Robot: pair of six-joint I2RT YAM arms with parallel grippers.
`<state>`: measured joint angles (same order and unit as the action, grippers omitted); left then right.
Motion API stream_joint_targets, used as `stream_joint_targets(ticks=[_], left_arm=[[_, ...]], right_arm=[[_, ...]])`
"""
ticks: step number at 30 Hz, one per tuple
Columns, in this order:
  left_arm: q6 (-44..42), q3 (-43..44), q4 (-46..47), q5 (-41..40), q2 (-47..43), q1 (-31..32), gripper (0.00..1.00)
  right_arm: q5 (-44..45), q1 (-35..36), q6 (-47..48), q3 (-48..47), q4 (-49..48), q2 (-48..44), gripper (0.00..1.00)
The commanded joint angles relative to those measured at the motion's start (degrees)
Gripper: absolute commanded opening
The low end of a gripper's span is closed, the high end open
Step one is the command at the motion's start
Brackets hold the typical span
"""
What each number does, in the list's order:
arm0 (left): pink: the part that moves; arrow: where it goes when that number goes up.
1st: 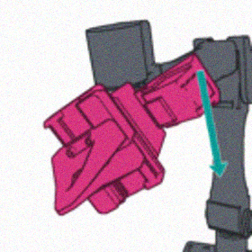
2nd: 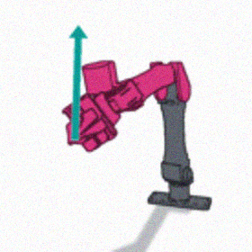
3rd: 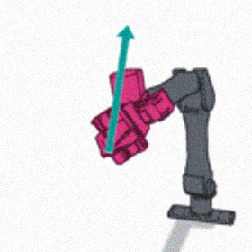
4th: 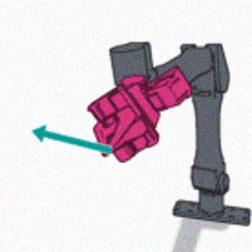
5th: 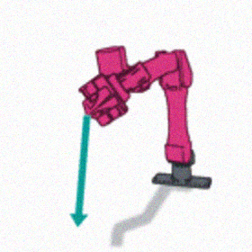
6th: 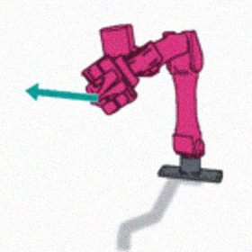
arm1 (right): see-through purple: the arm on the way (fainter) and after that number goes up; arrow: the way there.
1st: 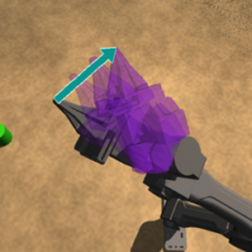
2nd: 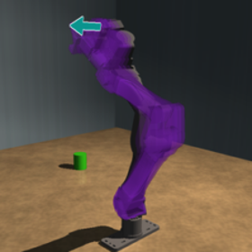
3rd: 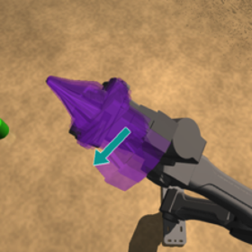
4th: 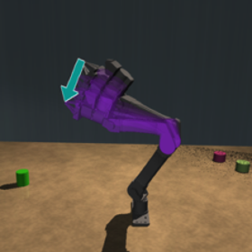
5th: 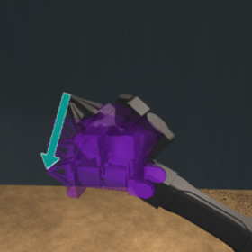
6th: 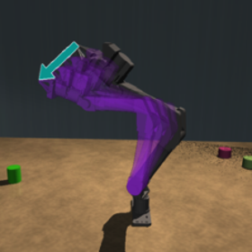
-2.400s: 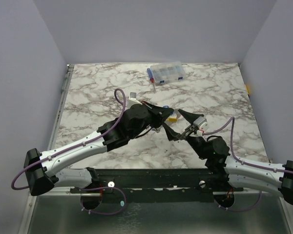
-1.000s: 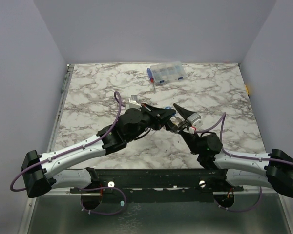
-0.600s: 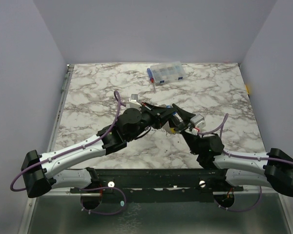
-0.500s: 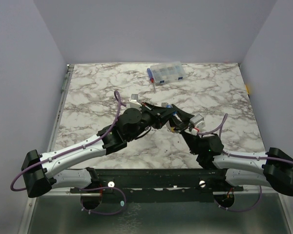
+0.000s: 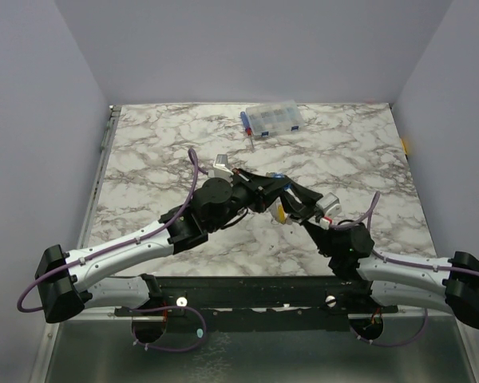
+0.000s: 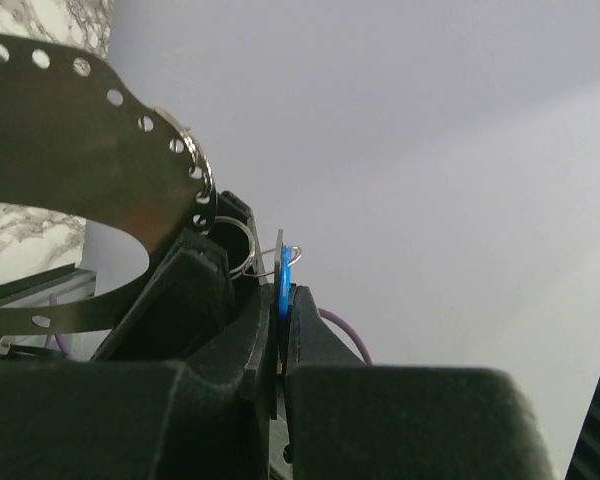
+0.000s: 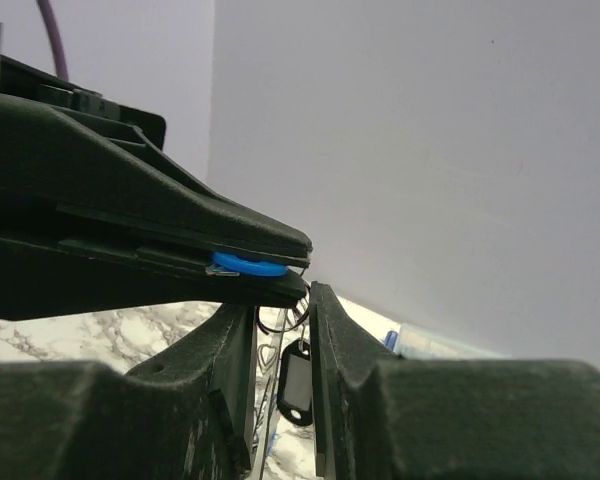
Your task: Put the keys on the keyring
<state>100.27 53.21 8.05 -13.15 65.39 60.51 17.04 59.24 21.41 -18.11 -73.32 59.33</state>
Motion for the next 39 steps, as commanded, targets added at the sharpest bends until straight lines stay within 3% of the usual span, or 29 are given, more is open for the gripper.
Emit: stream_joint_targets(ticks=[1,6,9,17,20,25,33,36,39], left_arm=[[0.1,0.9,5.0,0.8,0.0,0.2,0.00],[1.1,1.0,5.2,1.6,0.5,0.2,0.02],[0.6,1.4,5.3,2.0,0.8,0.2,0.08],[-1.1,1.6,5.4,1.0,0.9,0.2,0.60],[-2.5,1.8,5.4,0.4,0.9,0.1,0.72],[-7.9,4.2,2.3,-1.3,0.0,-0.3,0.78],[-29.9,18.3,-20.1,-7.9,-0.9,-0.3,0.84],[-35.9,25.9,-33.4,-12.3,-0.3,-0.4,0.88],[-42.1,29.4,-39.6,-12.5,-0.4,-0.4,0.80]], right_arm=[[-8.1,0.2,1.1,1.2,9.0,-4.9,0.04],[-15.4,0.2,1.8,0.8,19.3,-9.6,0.01],[-19.2,0.2,0.6,1.0,22.7,-11.5,0.01],[-24.3,0.2,-6.6,2.3,25.8,-16.0,0.01],[-24.8,0.2,-9.7,3.0,26.3,-18.0,0.01],[-24.3,0.2,-15.1,5.2,25.4,-20.8,0.01],[-15.0,0.2,-25.8,7.4,22.3,-23.4,0.01],[-8.2,0.2,-31.8,5.2,27.2,-24.5,0.01],[-2.7,0.2,-38.6,1.3,37.1,-26.0,0.01]])
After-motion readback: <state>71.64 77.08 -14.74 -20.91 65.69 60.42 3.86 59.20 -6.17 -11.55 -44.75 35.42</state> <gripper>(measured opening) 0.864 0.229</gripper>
